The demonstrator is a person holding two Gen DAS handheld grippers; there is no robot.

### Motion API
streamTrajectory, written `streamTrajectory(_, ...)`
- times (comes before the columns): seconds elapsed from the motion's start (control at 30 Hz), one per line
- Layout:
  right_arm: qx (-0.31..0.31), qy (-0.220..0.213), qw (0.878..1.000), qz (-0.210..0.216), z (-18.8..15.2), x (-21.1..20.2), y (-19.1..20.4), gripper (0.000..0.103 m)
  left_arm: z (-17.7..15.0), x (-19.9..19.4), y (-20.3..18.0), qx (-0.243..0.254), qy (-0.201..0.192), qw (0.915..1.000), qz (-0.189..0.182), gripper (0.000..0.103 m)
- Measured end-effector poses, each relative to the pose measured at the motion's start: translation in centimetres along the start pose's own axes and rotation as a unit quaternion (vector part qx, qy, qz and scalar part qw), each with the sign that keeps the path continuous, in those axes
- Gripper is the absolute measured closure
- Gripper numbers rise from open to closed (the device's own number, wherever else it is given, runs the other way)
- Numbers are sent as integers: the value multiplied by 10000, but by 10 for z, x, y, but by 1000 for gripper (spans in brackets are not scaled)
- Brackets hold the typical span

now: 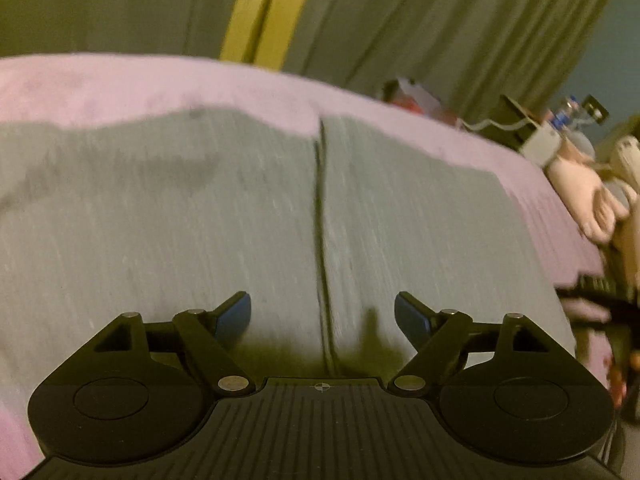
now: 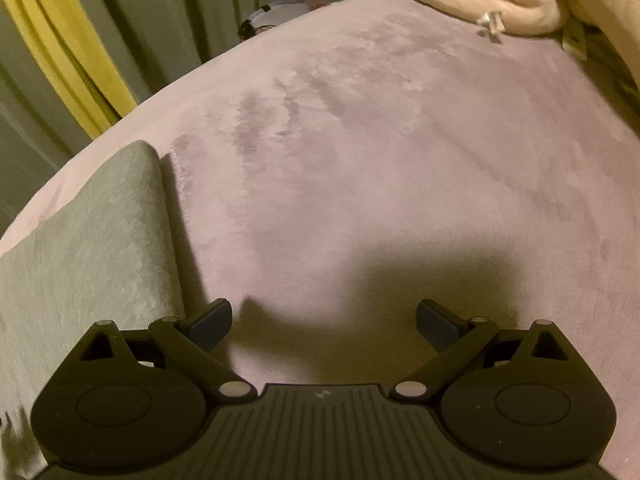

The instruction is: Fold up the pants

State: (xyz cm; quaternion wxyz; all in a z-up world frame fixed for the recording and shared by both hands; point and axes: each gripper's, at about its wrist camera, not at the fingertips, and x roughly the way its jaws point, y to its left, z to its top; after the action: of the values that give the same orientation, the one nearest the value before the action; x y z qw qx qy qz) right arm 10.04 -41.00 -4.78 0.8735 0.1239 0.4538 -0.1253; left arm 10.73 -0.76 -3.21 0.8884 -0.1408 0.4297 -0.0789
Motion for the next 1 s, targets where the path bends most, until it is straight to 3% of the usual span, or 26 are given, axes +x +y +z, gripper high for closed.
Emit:
streamTrajectory(0.1,-188,-54,9998,-91,-1,-2,6,4,-18,19,-3,427,14,9976,542,23)
streamTrajectory(0.23,-358,-237,9989,-198,-2,-11,12,4,-21,16,-18,805,-196,9929,854,22)
streamTrajectory(0.3,-484,-555,9972,-119,-5,-24,15,4,-24,5,-12,596,-381,9931,935,20)
streamTrajectory(0.4,-817,-1026,9913,86,-13,-44,24,4,-22,-17,19,-413,-767,9911,1009,15)
streamTrajectory(0.43,-973,-1155,9885,127,-17,-49,29,4,-21,-23,30,-795,-902,9875,1019,15)
streamTrajectory(0.53,-1662,-1218,9785,69,-26,-51,51,4,-24,-42,69,-2002,-1200,9665,1071,14)
streamTrajectory(0.67,-2753,-389,9600,-340,-37,-19,86,4,-28,-64,108,-2928,-1330,9422,938,14)
streamTrajectory(0.77,-2955,-286,9537,-484,-40,-10,96,4,-28,-88,128,-2979,-1434,9355,1250,13)
streamTrajectory(0.87,-2697,-189,9621,-364,-35,-9,91,4,-21,-112,153,-2791,-1477,9290,1927,7)
streamTrajectory(0.93,-2486,-76,9683,-235,-30,-7,85,4,-25,-123,171,-2779,-1509,9198,2322,7)
streamTrajectory(1.0,-2232,59,9747,-97,-24,-3,79,4,-28,-131,193,-2960,-1530,9120,2393,7)
